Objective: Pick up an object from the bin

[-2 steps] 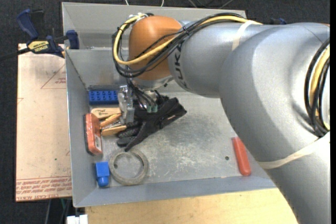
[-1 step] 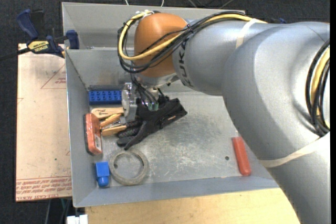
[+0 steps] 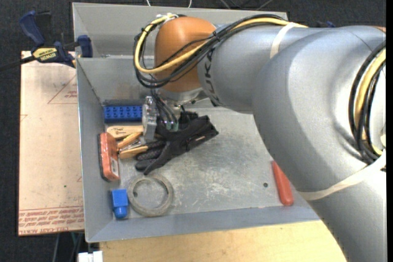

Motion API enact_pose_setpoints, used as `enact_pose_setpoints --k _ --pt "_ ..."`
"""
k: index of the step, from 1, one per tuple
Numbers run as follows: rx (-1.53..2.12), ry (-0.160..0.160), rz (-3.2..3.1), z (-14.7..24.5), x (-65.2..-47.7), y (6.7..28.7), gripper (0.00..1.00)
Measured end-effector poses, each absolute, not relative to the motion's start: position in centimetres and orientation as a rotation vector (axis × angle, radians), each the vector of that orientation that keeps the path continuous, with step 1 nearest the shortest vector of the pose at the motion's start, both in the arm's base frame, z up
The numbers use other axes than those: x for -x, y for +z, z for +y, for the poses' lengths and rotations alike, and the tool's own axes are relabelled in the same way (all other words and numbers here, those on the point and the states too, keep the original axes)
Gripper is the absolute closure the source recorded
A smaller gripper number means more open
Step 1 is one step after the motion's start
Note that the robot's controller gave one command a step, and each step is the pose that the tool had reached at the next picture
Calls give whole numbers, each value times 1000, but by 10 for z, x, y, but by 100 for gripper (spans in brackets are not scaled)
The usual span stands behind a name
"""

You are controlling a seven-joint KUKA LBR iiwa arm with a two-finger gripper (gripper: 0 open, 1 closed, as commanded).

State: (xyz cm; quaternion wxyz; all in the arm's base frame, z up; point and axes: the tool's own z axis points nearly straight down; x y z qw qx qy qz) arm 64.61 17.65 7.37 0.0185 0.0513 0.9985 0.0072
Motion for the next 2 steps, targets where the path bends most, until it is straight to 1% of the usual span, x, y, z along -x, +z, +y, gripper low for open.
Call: enact_pose_setpoints --k 1,2 --pt "-413 43 3074 145 -649 75 100" --pt "-301 34 3080 151 -654 75 100"
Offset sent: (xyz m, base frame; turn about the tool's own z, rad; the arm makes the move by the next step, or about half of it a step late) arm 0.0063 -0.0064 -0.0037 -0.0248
